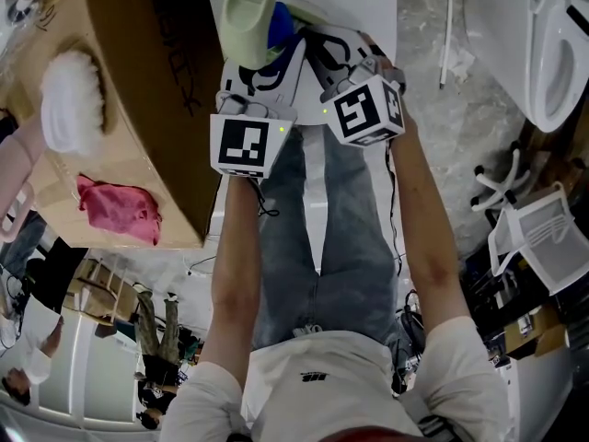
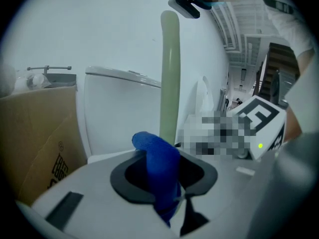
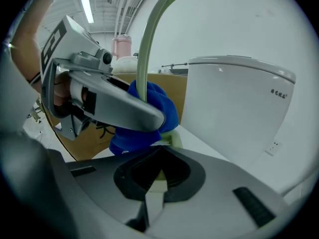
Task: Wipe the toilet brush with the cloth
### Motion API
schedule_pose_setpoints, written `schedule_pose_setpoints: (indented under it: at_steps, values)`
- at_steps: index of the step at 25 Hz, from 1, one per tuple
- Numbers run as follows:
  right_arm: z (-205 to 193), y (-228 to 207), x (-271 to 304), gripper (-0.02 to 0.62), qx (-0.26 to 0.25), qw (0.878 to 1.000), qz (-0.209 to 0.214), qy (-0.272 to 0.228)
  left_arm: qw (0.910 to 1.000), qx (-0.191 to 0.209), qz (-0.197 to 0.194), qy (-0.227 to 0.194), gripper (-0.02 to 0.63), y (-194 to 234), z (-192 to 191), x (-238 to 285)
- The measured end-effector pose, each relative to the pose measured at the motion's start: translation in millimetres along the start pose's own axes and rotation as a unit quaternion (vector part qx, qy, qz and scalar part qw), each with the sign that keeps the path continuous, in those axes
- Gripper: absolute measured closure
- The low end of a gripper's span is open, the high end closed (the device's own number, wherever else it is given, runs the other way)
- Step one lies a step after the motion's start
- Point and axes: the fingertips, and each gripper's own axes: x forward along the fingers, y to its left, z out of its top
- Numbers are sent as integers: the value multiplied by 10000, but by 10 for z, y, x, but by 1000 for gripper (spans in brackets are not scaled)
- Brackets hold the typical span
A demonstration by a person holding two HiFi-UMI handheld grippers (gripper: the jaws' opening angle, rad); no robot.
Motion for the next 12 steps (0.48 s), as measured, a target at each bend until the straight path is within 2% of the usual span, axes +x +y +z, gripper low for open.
schedule_pose_setpoints:
  at_steps: [5, 12]
  values:
    - [-22, 1, 14, 601, -47, 9999, -13, 132, 9998, -21, 6, -196, 488, -9, 260, -82]
    - [-14, 7, 31, 601, -46, 9997, -65, 213, 9988, 131, -31, -479, 492, -33, 809, -288]
